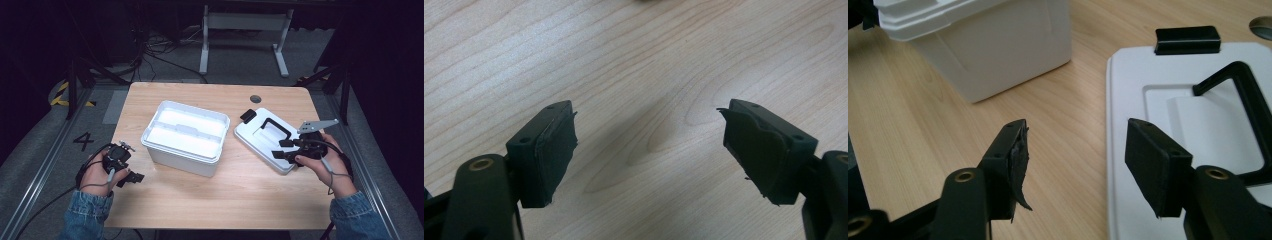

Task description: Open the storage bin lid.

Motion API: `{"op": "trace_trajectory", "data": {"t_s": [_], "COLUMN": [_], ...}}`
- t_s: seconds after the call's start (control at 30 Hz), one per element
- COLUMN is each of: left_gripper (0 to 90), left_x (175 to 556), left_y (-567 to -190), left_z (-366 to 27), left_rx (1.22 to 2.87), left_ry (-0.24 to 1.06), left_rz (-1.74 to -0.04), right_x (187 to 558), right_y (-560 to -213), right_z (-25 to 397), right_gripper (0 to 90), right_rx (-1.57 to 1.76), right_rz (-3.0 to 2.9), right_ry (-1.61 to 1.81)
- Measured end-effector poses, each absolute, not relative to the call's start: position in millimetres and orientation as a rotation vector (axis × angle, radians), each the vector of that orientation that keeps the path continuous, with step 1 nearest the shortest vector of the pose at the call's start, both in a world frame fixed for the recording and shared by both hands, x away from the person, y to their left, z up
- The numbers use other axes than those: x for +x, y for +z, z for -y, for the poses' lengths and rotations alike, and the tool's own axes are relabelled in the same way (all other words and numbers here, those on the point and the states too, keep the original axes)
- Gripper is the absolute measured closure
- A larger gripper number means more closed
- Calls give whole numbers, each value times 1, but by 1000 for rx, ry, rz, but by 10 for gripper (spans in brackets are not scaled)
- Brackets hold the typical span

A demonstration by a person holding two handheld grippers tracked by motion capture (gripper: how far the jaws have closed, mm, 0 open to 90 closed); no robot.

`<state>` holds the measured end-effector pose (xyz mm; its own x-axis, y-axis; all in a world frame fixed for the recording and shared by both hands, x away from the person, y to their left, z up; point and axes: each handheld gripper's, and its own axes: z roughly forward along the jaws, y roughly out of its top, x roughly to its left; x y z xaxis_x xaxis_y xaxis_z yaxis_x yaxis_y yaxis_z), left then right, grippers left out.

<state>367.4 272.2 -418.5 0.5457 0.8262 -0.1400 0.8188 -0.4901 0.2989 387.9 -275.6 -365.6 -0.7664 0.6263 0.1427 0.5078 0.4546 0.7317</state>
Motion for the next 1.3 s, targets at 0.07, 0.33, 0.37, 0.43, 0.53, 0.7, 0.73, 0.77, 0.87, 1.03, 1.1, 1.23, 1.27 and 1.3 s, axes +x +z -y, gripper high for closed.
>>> {"op": "trace_trajectory", "data": {"t_s": [0.07, 0.33, 0.37, 0.43, 0.53, 0.7, 0.73, 0.77, 0.87, 1.03, 1.1, 1.23, 1.27, 1.3], "left_gripper": [216, 217, 216, 216, 216, 216, 216, 215, 211, 198, 198, 198, 199, 198], "left_x": [368, 369, 369, 369, 370, 371, 371, 371, 371, 371, 372, 371, 372, 372], "left_y": [-419, -419, -420, -421, -422, -421, -421, -421, -422, -423, -423, -424, -424, -424], "left_z": [-272, -272, -271, -271, -271, -271, -271, -271, -271, -271, -271, -270, -270, -270], "left_rx": [2460, 2475, 2471, 2470, 2475, 2484, 2485, 2487, 2482, 2487, 2497, 2492, 2499, 2498], "left_ry": [31, 30, 22, 21, 20, 27, 28, 33, 36, 34, 45, 33, 42, 38], "left_rz": [-1355, -1345, -1353, -1356, -1352, -1345, -1344, -1339, -1321, -1314, -1310, -1318, -1312, -1315], "right_x": [383, 368, 368, 365, 363, 358, 357, 356, 354, 352, 351, 350, 349, 349], "right_y": [-367, -378, -379, -387, -394, -402, -405, -407, -412, -425, -433, -444, -446, -449], "right_z": [272, 261, 260, 256, 253, 249, 248, 246, 244, 240, 237, 232, 231, 229], "right_gripper": [437, 437, 436, 437, 436, 437, 437, 436, 437, 437, 437, 438, 441, 447], "right_rx": [982, 962, 962, 972, 978, 976, 960, 953, 946, 958, 960, 939, 939, 931], "right_rz": [-2556, -2563, -2566, -2569, -2588, -2597, -2607, -2611, -2614, -2627, -2636, -2638, -2641, -2639], "right_ry": [1191, 1216, 1217, 1206, 1205, 1185, 1185, 1179, 1180, 1164, 1152, 1118, 1119, 1113]}}
